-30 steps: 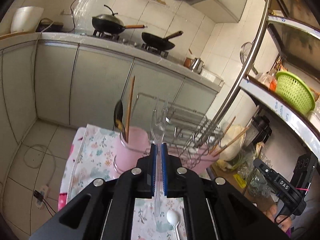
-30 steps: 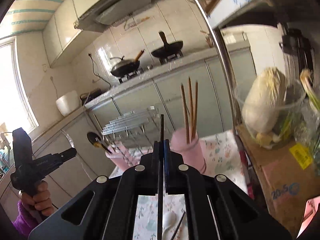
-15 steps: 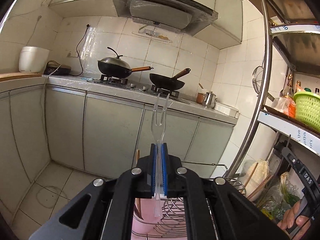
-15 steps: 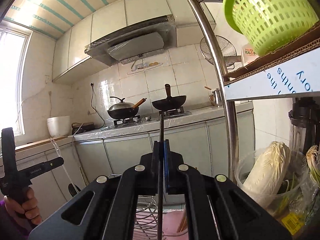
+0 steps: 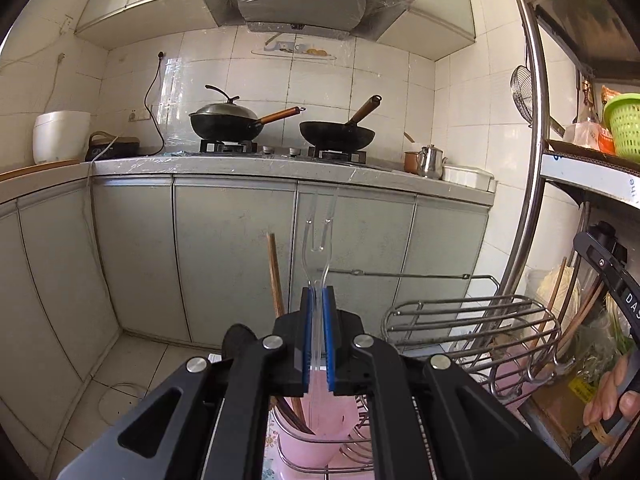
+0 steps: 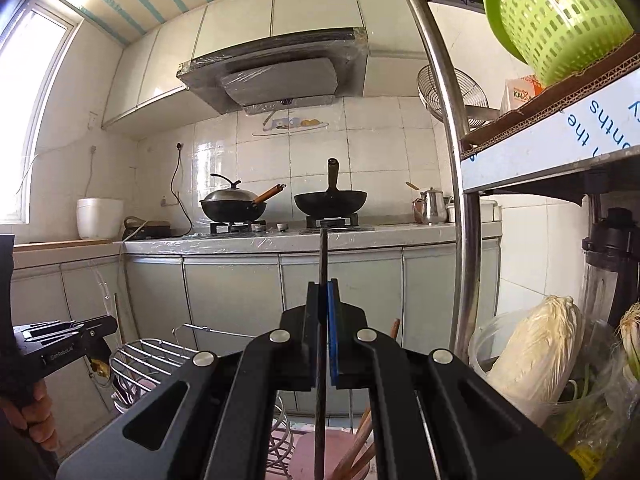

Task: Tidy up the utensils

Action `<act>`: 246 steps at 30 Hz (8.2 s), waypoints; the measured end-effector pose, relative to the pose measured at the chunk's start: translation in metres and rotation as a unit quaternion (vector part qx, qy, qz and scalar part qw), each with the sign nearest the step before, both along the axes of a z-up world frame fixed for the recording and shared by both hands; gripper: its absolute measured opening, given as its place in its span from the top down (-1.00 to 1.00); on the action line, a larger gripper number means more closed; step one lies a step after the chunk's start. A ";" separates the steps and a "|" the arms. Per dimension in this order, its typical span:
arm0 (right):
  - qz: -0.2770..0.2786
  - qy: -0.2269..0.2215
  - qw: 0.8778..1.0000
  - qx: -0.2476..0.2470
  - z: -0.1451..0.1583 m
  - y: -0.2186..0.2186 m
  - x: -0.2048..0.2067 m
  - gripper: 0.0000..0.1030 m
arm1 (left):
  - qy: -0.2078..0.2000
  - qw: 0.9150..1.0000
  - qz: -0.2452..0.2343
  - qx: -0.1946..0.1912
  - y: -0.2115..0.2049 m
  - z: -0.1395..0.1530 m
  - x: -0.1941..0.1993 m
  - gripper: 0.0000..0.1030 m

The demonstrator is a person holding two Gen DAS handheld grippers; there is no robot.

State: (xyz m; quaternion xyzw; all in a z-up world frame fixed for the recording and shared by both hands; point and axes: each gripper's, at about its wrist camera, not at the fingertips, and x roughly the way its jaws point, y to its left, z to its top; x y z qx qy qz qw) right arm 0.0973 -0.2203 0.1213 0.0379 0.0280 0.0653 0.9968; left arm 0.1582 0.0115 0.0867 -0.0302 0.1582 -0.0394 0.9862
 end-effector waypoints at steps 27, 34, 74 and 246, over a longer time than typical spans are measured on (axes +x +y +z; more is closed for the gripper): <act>0.028 0.107 0.993 0.029 -0.001 -0.004 -0.036 0.26 | -0.003 1.000 -0.014 -0.006 0.009 0.014 -0.047 0.29; 0.051 0.163 0.984 0.045 -0.002 -0.005 -0.073 0.26 | 0.046 0.996 -0.063 -0.033 0.001 0.009 -0.079 0.28; 0.072 0.484 0.847 0.209 -0.190 -0.041 -0.090 0.26 | 0.512 0.852 -0.092 0.058 -0.137 -0.205 -0.044 0.28; 0.047 0.234 0.970 0.049 -0.057 0.026 -0.095 -0.57 | 0.063 0.998 -0.008 -0.012 -0.017 -0.006 -0.130 -0.70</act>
